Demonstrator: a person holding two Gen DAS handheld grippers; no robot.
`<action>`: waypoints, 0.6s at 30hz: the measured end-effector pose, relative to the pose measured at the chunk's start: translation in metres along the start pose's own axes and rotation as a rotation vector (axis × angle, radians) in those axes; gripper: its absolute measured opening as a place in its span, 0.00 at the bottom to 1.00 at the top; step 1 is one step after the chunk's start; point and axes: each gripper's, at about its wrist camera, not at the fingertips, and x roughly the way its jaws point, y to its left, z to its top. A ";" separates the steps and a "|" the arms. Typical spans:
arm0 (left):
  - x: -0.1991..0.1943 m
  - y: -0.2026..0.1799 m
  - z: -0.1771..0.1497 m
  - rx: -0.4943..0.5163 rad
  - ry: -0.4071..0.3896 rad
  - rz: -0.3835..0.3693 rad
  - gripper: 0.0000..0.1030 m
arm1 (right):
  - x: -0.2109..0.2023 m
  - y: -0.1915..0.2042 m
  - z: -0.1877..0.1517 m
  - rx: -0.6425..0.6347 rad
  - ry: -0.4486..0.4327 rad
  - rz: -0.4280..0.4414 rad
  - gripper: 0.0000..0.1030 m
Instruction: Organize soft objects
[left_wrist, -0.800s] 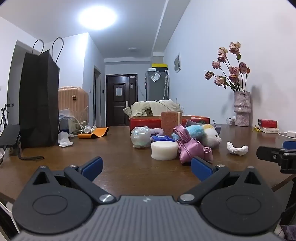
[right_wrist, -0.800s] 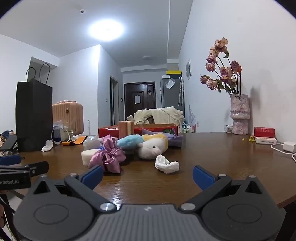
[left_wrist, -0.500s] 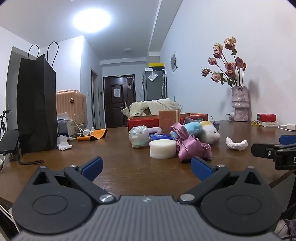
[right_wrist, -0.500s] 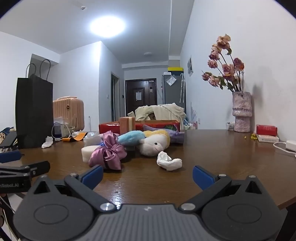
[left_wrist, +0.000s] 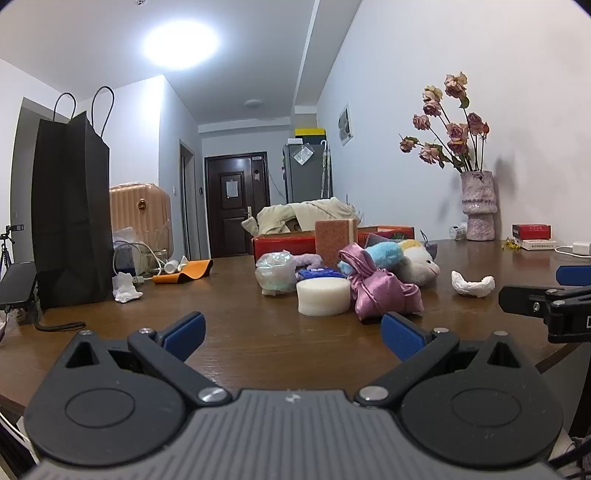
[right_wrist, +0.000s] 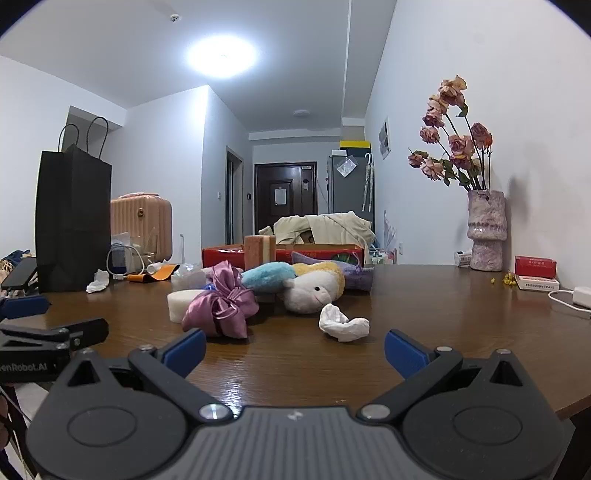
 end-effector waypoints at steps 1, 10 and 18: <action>0.000 0.000 0.000 -0.001 0.001 -0.001 1.00 | 0.001 -0.001 0.000 0.003 0.003 -0.002 1.00; 0.000 -0.001 0.000 -0.002 0.002 0.000 1.00 | 0.001 -0.002 -0.001 0.007 0.004 -0.004 1.00; 0.003 0.001 -0.001 -0.007 0.021 -0.004 1.00 | 0.003 -0.002 -0.001 0.013 0.017 -0.006 1.00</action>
